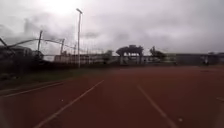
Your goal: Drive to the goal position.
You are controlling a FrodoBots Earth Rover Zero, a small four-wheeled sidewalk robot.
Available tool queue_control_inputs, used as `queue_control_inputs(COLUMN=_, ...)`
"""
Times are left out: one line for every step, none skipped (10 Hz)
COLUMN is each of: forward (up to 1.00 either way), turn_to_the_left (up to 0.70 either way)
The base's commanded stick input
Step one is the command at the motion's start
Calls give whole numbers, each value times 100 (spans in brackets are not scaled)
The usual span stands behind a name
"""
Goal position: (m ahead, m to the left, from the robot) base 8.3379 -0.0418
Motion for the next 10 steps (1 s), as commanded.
queue_control_inputs(forward=50, turn_to_the_left=0)
queue_control_inputs(forward=50, turn_to_the_left=0)
queue_control_inputs(forward=50, turn_to_the_left=0)
queue_control_inputs(forward=50, turn_to_the_left=-2)
queue_control_inputs(forward=50, turn_to_the_left=-14)
queue_control_inputs(forward=50, turn_to_the_left=-45)
queue_control_inputs(forward=50, turn_to_the_left=-47)
queue_control_inputs(forward=50, turn_to_the_left=-29)
queue_control_inputs(forward=50, turn_to_the_left=-4)
queue_control_inputs(forward=50, turn_to_the_left=0)
